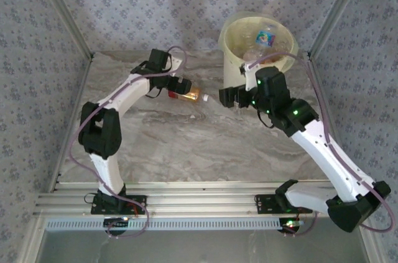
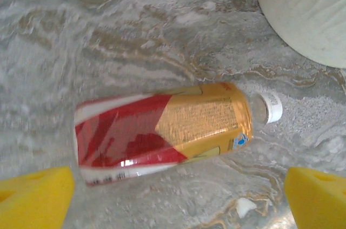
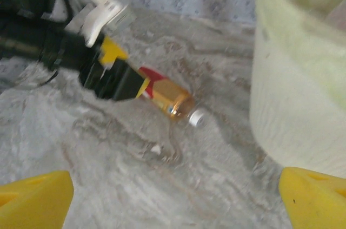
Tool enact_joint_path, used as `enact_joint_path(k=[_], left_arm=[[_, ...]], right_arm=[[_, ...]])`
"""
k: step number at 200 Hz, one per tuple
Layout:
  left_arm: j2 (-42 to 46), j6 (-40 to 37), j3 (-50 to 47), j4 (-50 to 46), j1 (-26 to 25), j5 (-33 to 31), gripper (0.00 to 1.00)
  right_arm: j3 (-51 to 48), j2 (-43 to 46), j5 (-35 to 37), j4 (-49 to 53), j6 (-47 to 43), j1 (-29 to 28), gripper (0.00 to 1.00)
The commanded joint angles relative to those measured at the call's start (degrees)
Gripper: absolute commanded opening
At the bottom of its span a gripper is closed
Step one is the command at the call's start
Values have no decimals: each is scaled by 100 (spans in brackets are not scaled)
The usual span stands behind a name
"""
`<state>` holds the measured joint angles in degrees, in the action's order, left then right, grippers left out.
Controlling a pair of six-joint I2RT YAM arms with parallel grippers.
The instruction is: Put the plastic bottles in the bin
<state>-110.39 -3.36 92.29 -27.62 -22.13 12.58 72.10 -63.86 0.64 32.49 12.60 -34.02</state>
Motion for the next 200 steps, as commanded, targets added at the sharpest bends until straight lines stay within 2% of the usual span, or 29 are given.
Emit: enact_joint_path(k=[1, 36, 76, 124, 146, 200], left_arm=[[-671, -954, 944, -599, 189, 650, 100], [-1482, -1351, 1895, -1029, 340, 1151, 100], [-2354, -1427, 3027, -1774, 508, 2257, 100], [-2409, -1449, 3146, -2519, 485, 2770, 100], [-2114, -1227, 2803, -2660, 444, 2996, 100], [-703, 66, 615, -1630, 47, 2559, 100]], right_arm=[[-271, 377, -156, -72, 388, -274, 100], [-965, 713, -161, -113, 734, -711, 99], [-1547, 853, 24, -306, 1300, -1048, 99], [-1940, 718, 223, -548, 1952, -1063, 99], [-2109, 555, 256, -768, 2497, -1042, 98], [-2133, -29, 483, -1068, 3406, -1002, 98]])
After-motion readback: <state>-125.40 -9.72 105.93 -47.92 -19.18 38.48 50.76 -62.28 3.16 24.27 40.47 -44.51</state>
